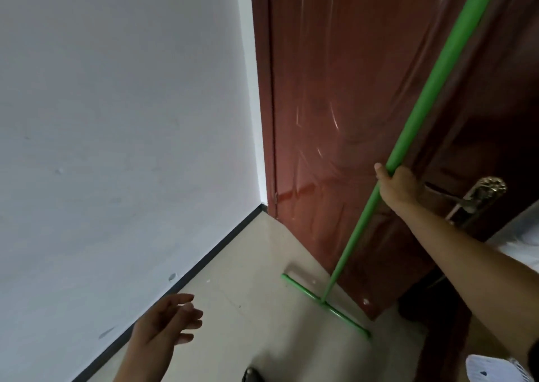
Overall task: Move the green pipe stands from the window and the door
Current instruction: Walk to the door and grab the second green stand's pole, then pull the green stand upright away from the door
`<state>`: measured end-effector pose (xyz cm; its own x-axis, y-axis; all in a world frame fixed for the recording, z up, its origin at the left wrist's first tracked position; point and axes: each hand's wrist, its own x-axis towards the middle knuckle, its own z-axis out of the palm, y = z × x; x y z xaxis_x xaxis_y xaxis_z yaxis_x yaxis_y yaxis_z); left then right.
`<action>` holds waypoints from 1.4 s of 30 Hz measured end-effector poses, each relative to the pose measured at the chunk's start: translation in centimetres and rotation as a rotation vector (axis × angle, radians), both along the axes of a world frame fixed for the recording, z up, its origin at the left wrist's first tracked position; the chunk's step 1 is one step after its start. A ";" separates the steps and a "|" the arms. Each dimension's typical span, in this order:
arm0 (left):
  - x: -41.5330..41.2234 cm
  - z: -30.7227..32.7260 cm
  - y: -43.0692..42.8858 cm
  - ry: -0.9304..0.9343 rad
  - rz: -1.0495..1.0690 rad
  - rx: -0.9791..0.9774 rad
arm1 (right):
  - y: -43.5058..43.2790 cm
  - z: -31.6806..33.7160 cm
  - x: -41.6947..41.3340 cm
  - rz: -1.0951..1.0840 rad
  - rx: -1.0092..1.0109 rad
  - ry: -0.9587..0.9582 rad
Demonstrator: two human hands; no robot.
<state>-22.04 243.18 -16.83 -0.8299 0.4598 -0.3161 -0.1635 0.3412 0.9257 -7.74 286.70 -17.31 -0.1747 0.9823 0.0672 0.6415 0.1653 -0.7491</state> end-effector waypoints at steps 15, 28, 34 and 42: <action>-12.8 0.0 1.3 0.007 0.200 -0.082 | 2.8 -1.2 -24.3 0.220 -0.002 0.021; -18.8 0.2 12.3 0.040 0.396 -0.050 | 7.0 -1.7 -38.2 0.737 0.022 0.069; -21.8 2.9 20.4 0.128 0.342 -0.054 | 8.7 -2.3 -41.2 0.901 0.010 0.038; -28.6 12.5 35.0 0.498 0.046 0.066 | 10.1 -3.1 -40.7 1.083 0.013 -0.080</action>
